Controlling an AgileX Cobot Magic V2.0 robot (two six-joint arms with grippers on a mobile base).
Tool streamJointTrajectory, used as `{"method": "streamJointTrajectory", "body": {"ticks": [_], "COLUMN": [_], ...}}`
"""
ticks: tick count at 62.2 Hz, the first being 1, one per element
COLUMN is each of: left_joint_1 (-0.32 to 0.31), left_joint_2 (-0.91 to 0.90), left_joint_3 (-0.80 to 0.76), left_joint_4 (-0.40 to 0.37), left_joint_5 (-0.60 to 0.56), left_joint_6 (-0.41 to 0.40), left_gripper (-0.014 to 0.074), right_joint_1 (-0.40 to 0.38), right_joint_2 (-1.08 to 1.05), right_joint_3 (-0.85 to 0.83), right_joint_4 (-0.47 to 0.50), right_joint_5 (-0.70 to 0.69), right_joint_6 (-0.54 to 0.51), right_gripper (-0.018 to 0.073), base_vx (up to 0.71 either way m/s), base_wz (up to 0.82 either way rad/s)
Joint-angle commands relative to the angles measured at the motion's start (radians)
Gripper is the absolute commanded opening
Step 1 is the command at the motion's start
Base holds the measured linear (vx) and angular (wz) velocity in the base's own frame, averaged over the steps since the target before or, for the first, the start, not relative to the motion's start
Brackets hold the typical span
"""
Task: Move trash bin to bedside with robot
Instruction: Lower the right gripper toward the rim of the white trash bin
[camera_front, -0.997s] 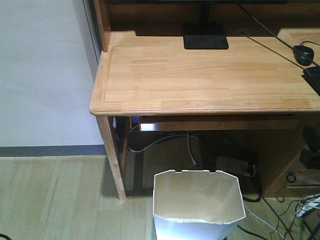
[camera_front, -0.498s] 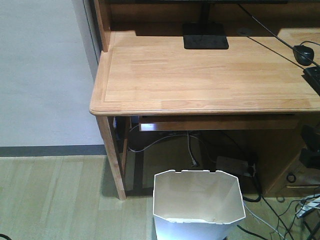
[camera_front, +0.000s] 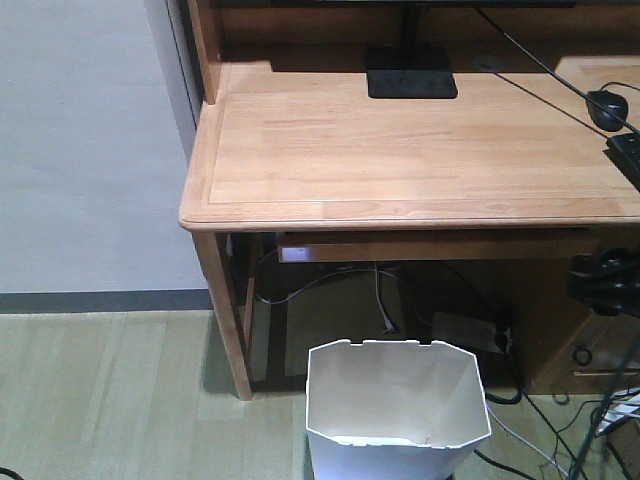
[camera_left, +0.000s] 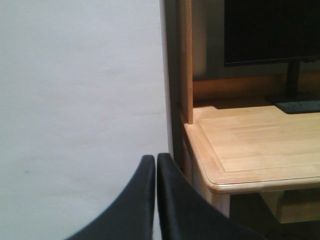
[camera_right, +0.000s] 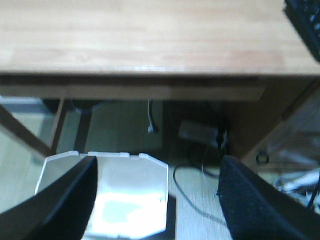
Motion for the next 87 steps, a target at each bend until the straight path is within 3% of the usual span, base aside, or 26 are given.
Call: {"method": "streamJointTrajectory", "body": {"ticks": [1, 38, 87], "left_joint_1": [-0.006, -0.006, -0.006], "left_joint_2": [-0.015, -0.015, -0.015], "left_joint_3": [0.012, 0.012, 0.012], "left_joint_4": [-0.009, -0.009, -0.009], "left_joint_5": [-0.074, -0.074, -0.074], "left_joint_6": [-0.014, -0.014, -0.014], "left_gripper": [-0.0006, -0.0006, -0.0006], "right_joint_1": [0.001, 0.000, 0.000], "right_joint_2": [0.094, 0.483, 1.084], "right_joint_3": [-0.055, -0.071, -0.295], "right_joint_4": [0.005, 0.026, 0.026], "right_joint_5": [-0.014, -0.080, -0.159], "right_joint_6": [-0.007, -0.006, -0.058], "right_gripper": [0.0496, 0.0496, 0.0496], "base_vx": [0.00, 0.00, 0.00], "base_wz": [0.00, 0.00, 0.00]}}
